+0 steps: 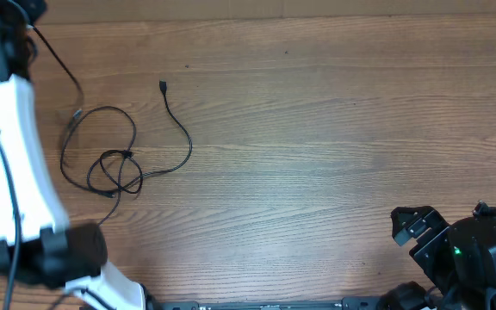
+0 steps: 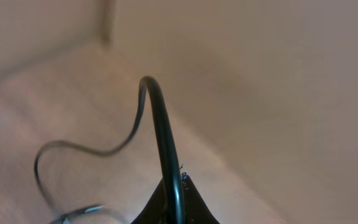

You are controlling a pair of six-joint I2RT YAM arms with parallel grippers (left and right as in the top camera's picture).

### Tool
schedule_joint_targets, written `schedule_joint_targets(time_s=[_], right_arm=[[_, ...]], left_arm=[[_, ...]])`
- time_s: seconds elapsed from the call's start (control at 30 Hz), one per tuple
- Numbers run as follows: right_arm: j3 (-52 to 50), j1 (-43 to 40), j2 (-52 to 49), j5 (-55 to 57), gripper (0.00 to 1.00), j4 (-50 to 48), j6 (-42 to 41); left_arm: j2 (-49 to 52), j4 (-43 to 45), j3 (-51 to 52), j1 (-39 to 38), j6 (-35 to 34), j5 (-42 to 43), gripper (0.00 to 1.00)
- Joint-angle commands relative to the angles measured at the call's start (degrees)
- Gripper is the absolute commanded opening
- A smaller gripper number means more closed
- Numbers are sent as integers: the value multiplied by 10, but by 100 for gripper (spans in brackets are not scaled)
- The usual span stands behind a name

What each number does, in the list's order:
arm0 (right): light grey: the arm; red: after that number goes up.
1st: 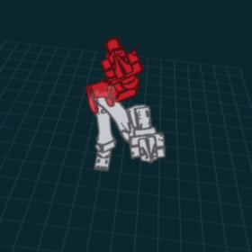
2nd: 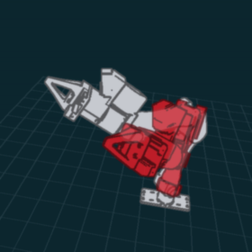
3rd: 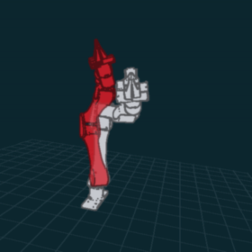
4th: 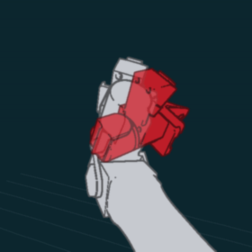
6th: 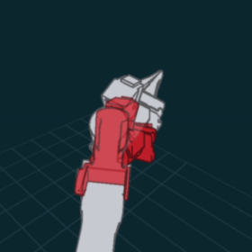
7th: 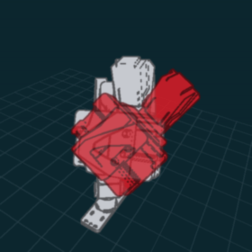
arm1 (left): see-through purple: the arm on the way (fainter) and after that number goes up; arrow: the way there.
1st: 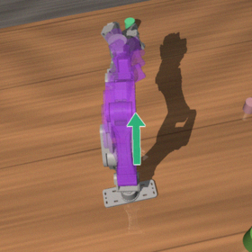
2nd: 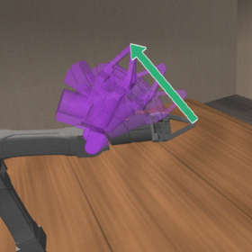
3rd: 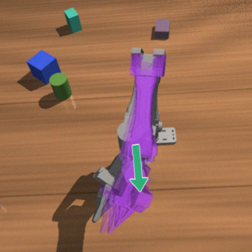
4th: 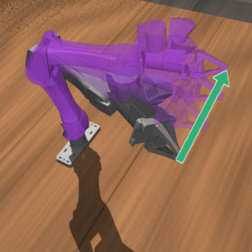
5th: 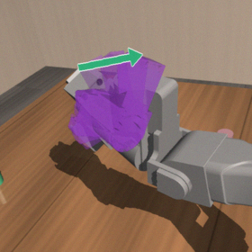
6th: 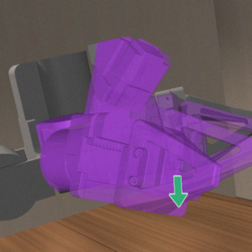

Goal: Untangle cables

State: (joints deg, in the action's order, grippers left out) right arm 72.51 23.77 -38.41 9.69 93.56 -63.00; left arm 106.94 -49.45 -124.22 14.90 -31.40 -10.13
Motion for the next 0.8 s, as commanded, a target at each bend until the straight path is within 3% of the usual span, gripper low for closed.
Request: schedule_joint_targets(time_s=[0.0,0.07,0.33,0.63,0.77], right_arm=[[-2,3,-2,8,100,1,-2],[-2,3,-3,8,100,0,-2],[-2,3,-20,23,100,-12,-2],[-2,3,-76,23,100,-18,-2],[-2,3,-111,18,100,-17,-2]], left_arm=[[65,-27,-3,12,-99,-111,4],[82,-27,-3,24,-125,-128,4],[83,43,-21,86,-124,-121,4],[83,202,-95,182,-139,54,4],[83,232,-101,185,-119,47,4]])
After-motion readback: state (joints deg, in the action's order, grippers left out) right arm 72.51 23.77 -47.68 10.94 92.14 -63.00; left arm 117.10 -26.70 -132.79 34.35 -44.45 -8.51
